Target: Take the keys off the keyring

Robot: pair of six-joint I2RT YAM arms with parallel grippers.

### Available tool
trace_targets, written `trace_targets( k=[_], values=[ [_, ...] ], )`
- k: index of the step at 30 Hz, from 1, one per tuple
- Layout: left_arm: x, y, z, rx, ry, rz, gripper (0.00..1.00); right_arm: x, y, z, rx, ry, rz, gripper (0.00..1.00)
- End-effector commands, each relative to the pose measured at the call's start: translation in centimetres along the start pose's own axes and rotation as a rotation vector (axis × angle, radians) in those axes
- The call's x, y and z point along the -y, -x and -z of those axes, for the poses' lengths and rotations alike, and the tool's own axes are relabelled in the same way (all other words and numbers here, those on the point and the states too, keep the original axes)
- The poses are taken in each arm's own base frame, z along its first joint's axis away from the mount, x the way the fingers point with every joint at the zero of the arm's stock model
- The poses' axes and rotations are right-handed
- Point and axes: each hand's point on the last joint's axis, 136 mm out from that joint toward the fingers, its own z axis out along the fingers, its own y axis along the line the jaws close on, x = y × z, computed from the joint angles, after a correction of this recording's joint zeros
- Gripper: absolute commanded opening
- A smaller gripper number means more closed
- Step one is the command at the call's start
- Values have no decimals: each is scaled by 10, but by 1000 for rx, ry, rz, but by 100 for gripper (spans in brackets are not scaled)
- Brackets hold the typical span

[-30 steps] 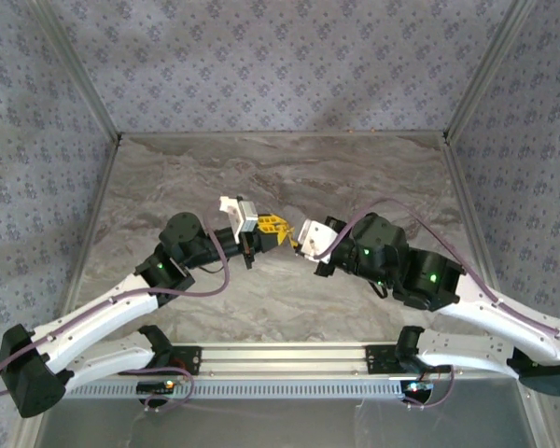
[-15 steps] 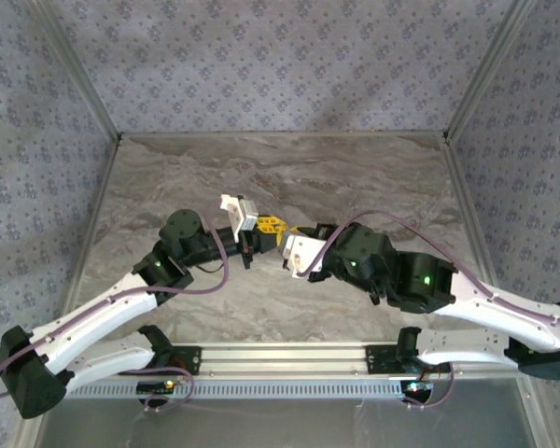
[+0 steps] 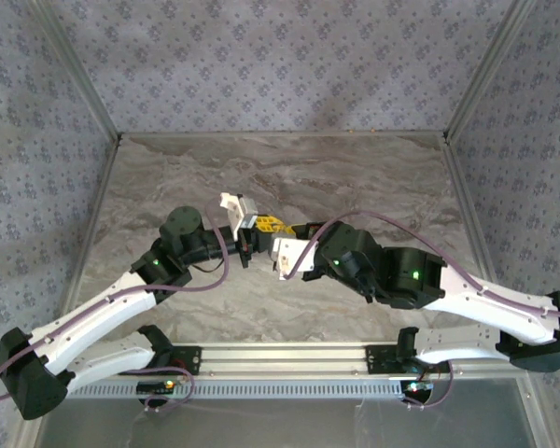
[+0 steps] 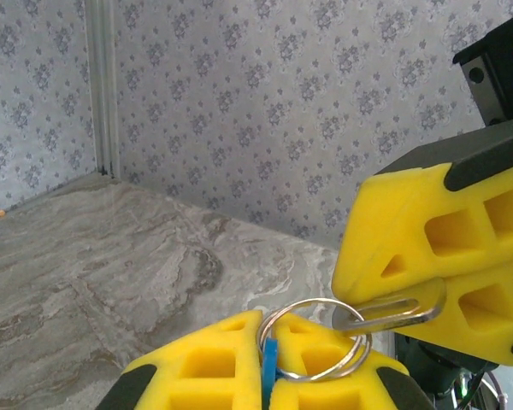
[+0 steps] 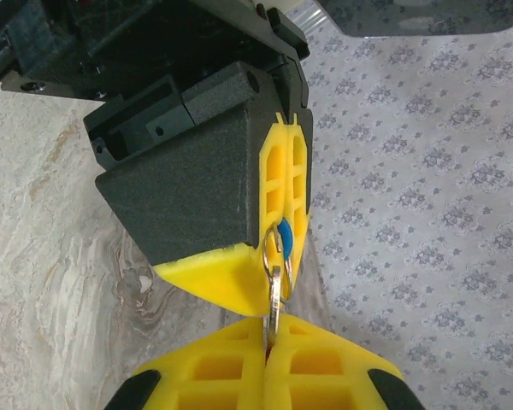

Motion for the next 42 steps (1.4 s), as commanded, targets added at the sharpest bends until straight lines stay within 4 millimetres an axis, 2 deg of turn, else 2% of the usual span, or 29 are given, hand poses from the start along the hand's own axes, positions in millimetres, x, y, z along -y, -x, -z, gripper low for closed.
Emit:
trace_targets(
  k=[1, 6, 12, 18, 20, 24, 34, 35, 37, 42],
  values=[
    [-7, 57, 6, 158, 66, -67, 0, -72, 17, -1, 91, 288, 168, 0],
    [0, 54, 3, 144, 49, -90, 0, -75, 16, -9, 77, 285, 190, 0],
    [16, 53, 3, 136, -9, -121, 0, -62, 21, -16, 86, 227, 175, 0],
    [26, 50, 1, 122, -47, -140, 0, -70, 16, -22, 72, 246, 214, 0],
    [26, 54, 2, 130, -39, -137, 0, -73, 20, -19, 101, 270, 208, 0],
    [22, 55, 7, 147, -8, -150, 0, -76, 15, -16, 97, 281, 210, 0],
    [31, 56, 7, 149, -59, -142, 0, -90, -1, -37, 22, 301, 227, 0],
    [33, 58, 8, 155, -65, -144, 0, -103, -12, -42, -7, 327, 243, 0],
    [35, 59, 8, 156, -78, -147, 0, -111, -18, -45, -21, 348, 250, 0],
    [45, 60, 8, 163, -139, -134, 0, -108, -10, -55, 8, 326, 215, 0]
  ],
)
